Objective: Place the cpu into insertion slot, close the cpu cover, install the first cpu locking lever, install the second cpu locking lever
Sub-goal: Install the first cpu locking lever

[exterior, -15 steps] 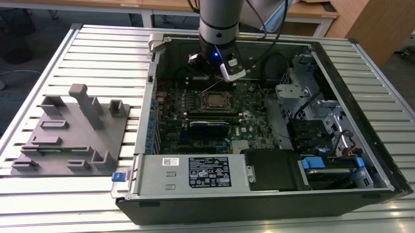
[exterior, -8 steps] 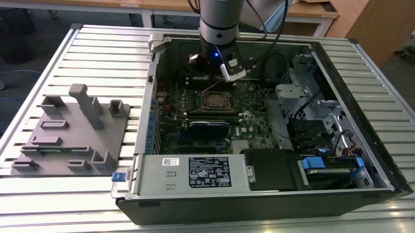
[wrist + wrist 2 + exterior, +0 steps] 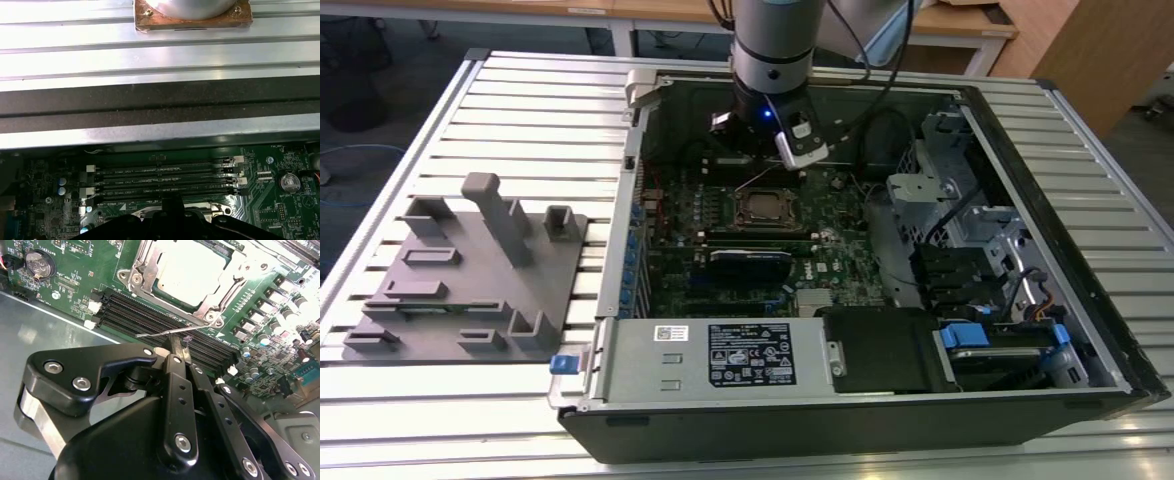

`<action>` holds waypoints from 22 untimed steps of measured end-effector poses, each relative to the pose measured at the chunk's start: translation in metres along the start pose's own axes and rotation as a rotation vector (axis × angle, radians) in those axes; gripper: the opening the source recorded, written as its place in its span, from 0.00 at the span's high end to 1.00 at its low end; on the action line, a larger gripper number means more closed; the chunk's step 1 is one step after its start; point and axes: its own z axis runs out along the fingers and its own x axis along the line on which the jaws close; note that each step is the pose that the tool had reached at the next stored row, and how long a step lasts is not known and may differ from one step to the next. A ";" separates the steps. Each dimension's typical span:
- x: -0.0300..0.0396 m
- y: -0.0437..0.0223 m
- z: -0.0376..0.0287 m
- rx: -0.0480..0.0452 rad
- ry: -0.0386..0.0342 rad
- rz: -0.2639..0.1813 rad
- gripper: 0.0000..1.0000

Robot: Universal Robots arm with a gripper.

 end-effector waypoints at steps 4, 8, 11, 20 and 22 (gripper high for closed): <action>-0.0016 0.0003 0.0011 0.0008 0.0000 0.000 0.90; -0.0021 0.0004 0.0016 0.0011 0.0000 0.000 0.90; -0.0022 0.0005 0.0017 0.0009 -0.0001 0.000 0.90; -0.0035 -0.0001 0.0044 0.0010 0.0000 0.000 0.90; -0.0044 -0.0002 0.0051 0.0010 0.0000 0.000 0.90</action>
